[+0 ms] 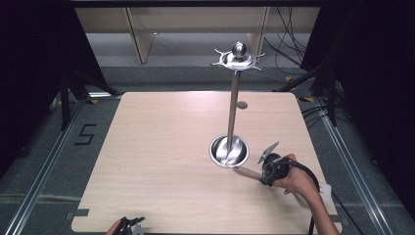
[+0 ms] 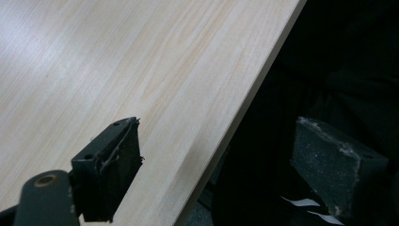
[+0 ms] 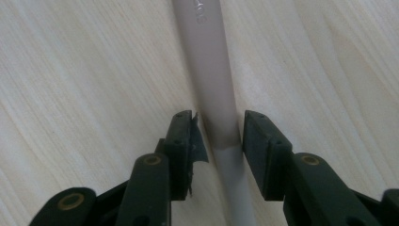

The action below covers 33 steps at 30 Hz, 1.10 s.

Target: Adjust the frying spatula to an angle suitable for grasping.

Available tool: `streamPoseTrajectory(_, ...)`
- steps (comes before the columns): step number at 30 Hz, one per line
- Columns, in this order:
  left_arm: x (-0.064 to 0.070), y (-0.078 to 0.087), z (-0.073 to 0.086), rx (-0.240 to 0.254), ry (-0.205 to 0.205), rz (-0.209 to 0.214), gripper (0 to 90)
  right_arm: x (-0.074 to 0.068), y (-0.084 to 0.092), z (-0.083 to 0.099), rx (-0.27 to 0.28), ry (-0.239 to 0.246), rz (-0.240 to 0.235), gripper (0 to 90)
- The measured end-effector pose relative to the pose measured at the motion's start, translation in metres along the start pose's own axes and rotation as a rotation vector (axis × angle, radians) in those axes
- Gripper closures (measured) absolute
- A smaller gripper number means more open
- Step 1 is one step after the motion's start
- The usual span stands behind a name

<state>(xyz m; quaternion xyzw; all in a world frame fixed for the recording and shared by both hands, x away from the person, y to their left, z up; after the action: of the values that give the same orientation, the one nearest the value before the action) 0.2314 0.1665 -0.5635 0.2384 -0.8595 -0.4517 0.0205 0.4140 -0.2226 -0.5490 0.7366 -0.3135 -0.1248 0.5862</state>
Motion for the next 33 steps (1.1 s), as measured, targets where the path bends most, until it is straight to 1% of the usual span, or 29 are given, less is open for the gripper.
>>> streamPoseTrajectory(1,0.0007,-0.0003,-0.0002,0.006,0.007,0.008,15.4,-0.0004,-0.0009,-0.0003,-0.018,-0.012,-0.008,65.8)
streamPoseTrajectory(2,0.0006,-0.0002,-0.0002,0.007,0.008,0.007,15.4,-0.0004,-0.0009,-0.0003,-0.018,-0.012,-0.008,65.8)
streamPoseTrajectory(4,0.0003,0.0000,0.0000,0.005,0.006,0.005,15.5,0.0008,-0.0024,-0.0013,-0.019,0.015,-0.012,66.2)
streamPoseTrajectory(5,0.0002,-0.0001,0.0000,0.005,0.007,0.005,15.5,0.0011,-0.0033,-0.0016,-0.030,0.016,-0.017,67.0)
streamPoseTrajectory(6,0.0002,-0.0001,0.0000,0.005,0.007,0.005,15.5,0.0011,-0.0033,-0.0016,-0.030,0.016,-0.017,67.0)
streamPoseTrajectory(7,0.0001,-0.0001,0.0000,0.003,0.005,0.004,15.5,0.0012,-0.0036,-0.0017,-0.035,0.008,-0.015,67.9)
streamPoseTrajectory(8,0.0006,-0.0002,-0.0002,0.006,0.006,0.007,15.5,0.0016,-0.0045,-0.0018,-0.049,0.009,-0.012,68.3)
streamPoseTrajectory(9,0.0000,0.0000,-0.0001,0.002,0.000,-0.001,15.5,0.0025,-0.0052,-0.0025,-0.055,0.029,-0.014,69.3)
streamPoseTrajectory(10,0.0003,0.0000,-0.0002,0.005,0.004,0.005,15.5,0.0018,-0.0047,-0.0022,-0.075,0.025,-0.018,69.4)
streamPoseTrajectory(11,0.0001,0.0000,-0.0001,0.004,0.005,0.004,15.5,0.0031,-0.0056,-0.0035,-0.069,0.041,-0.018,69.4)
streamPoseTrajectory(12,0.0001,0.0000,-0.0001,0.004,0.005,0.004,15.5,0.0031,-0.0056,-0.0035,-0.069,0.041,-0.018,69.4)
streamPoseTrajectory(13,0.0003,0.0000,0.0000,0.003,0.005,0.005,15.5,0.0032,-0.0052,-0.0036,-0.085,0.035,-0.013,69.4)
streamPoseTrajectory(14,0.0006,-0.0001,-0.0002,0.005,0.005,0.007,15.5,0.0039,-0.0054,-0.0033,-0.099,0.043,-0.012,70.0)
streamPoseTrajectory(15,0.0006,0.0000,-0.0002,0.006,0.005,0.005,15.5,0.0040,-0.0058,-0.0042,-0.099,0.056,-0.015,70.7)
streamPoseTrajectory(16,0.0004,0.0001,-0.0003,0.005,0.005,0.006,15.5,0.0033,-0.0048,-0.0049,-0.128,0.072,-0.020,71.3)
streamPoseTrajectory(17,0.0006,0.0000,-0.0002,0.005,0.005,0.009,15.5,0.0017,-0.0048,-0.0052,-0.135,0.059,-0.016,71.4)
streamPoseTrajectory(18,0.0006,0.0000,-0.0002,0.005,0.005,0.009,15.5,0.0017,-0.0048,-0.0052,-0.135,0.059,-0.016,71.4)
streamPoseTrajectory(19,0.0001,0.0001,-0.0001,0.001,0.000,-0.001,15.5,0.0035,-0.0054,-0.0062,-0.132,0.094,-0.018,71.5)
streamPoseTrajectory(20,0.0009,0.0002,-0.0006,0.007,0.002,0.009,15.5,0.0020,-0.0046,-0.0063,-0.151,0.086,-0.007,71.7)
streamPoseTrajectory(21,0.0011,0.0002,-0.0007,0.007,0.004,0.011,15.5,0.0007,-0.0048,-0.0065,-0.153,0.084,-0.008,71.8)
streamPoseTrajectory(23,0.0011,0.0004,-0.0009,0.008,0.004,0.009,15.5,0.0018,-0.0052,-0.0077,-0.154,0.103,-0.007,72.2)
streamPoseTrajectory(24,0.0013,0.0003,-0.0010,0.009,0.003,0.009,15.5,-0.0001,-0.0049,-0.0074,-0.170,0.088,-0.006,72.7)
streamPoseTrajectory(25,0.0026,-0.0010,-0.0009,0.009,0.005,0.027,15.5,0.0011,-0.0052,-0.0082,-0.160,0.114,-0.005,72.9)
streamPoseTrajectory(26,0.0019,-0.0004,-0.0011,0.010,0.005,0.020,15.5,0.0011,-0.0060,-0.0090,-0.157,0.128,-0.007,73.4)
streamPoseTrajectory(27,0.0017,-0.0003,-0.0011,0.010,0.005,0.021,15.5,0.0020,-0.0057,-0.0093,-0.154,0.141,0.029,74.7)
streamPoseTrajectory(29,0.0008,0.0005,-0.0011,0.009,0.003,0.007,15.5,0.0017,-0.0054,-0.0088,-0.153,0.141,0.032,74.7)
streamPoseTrajectory(31,0.0015,-0.0003,-0.0007,0.006,0.002,0.013,15.5,0.0019,-0.0059,-0.0090,-0.147,0.149,0.027,74.8)
streamPoseTrajectory(32,0.0019,-0.0009,-0.0007,0.007,0.004,0.019,15.5,0.0017,-0.0054,-0.0084,-0.150,0.137,0.031,74.8)
streamPoseTrajectory(33,0.0012,0.0001,-0.0008,0.009,0.006,0.009,15.5,0.0030,-0.0057,-0.0089,-0.134,0.150,0.021,74.9)
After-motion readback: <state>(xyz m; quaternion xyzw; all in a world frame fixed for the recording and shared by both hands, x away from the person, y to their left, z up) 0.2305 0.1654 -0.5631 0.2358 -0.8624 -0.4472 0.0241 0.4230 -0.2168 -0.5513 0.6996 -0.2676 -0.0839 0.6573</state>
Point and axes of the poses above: each handheld gripper's, and its own axes: y roughly backward along the jaws, z roughly out of its underside, x roughly to its right, the point moved 8 cm from there along -y, roughly forward along the jaws, and after that the axes turned 10 degrees about z, right-handed, at the moved point
